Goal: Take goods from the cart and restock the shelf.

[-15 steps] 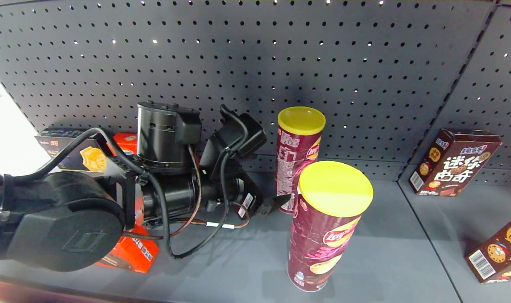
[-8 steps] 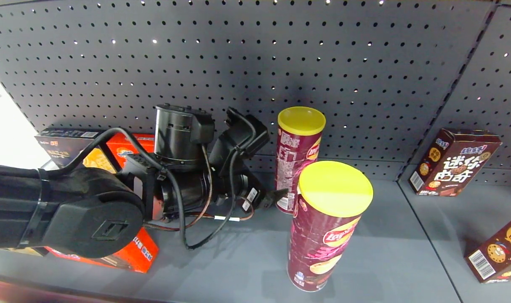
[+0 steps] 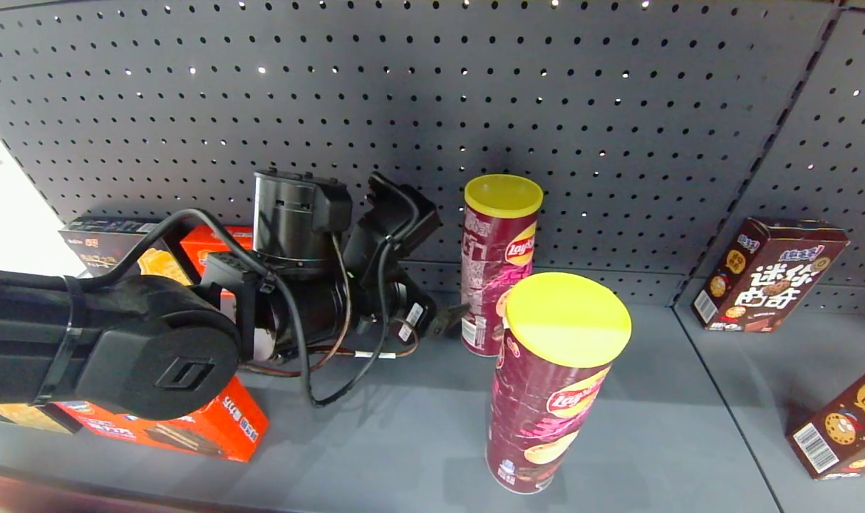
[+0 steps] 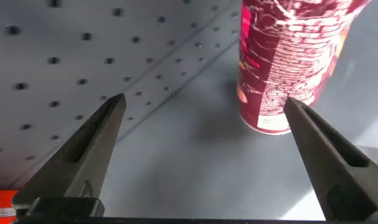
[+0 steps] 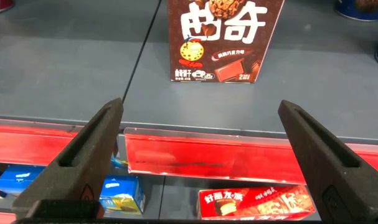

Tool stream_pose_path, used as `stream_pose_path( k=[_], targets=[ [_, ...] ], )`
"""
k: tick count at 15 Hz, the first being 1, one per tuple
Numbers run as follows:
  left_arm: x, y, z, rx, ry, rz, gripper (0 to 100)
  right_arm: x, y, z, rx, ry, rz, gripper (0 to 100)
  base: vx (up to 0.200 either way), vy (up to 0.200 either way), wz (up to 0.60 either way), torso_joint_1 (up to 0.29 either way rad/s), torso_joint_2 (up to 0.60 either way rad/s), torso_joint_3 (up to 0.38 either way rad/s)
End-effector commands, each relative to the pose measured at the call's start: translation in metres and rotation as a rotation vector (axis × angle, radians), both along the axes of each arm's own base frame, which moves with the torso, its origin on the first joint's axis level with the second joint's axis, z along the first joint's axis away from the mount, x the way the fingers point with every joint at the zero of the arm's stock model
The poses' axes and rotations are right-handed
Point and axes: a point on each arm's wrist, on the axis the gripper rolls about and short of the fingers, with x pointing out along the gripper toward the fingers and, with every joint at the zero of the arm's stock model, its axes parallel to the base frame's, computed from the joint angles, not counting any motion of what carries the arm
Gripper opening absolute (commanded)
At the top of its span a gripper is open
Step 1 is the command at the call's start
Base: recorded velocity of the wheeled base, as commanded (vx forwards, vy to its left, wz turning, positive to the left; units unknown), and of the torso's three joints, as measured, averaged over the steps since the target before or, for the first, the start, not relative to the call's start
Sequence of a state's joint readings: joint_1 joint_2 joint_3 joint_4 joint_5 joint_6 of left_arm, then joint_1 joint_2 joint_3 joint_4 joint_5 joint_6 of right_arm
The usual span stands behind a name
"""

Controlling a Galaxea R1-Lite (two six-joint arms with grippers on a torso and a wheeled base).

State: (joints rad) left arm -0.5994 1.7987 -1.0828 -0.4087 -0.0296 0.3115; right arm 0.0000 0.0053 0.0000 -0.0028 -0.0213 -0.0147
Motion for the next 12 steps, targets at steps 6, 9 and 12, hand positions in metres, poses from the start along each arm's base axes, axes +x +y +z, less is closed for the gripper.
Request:
stream_pose_path(
  k=[6, 9, 12],
  targets=[
    [0.011, 0.009, 0.003, 0.0, -0.015, 0.074, 100, 0.0, 0.0, 0.0, -0.001, 0.001, 0.0, 100, 0.0, 0.0, 0.0, 0.0, 0.0, 0.0],
    [0.017, 0.015, 0.005, 0.002, -0.027, 0.127, 100, 0.0, 0.0, 0.0, -0.001, 0.002, 0.0, 100, 0.0, 0.0, 0.0, 0.0, 0.0, 0.0],
    [0.011, 0.015, 0.006, 0.011, -0.026, 0.116, 100, 0.0, 0.0, 0.0, 0.001, 0.002, 0.0, 100, 0.0, 0.0, 0.0, 0.0, 0.0, 0.0]
  ],
)
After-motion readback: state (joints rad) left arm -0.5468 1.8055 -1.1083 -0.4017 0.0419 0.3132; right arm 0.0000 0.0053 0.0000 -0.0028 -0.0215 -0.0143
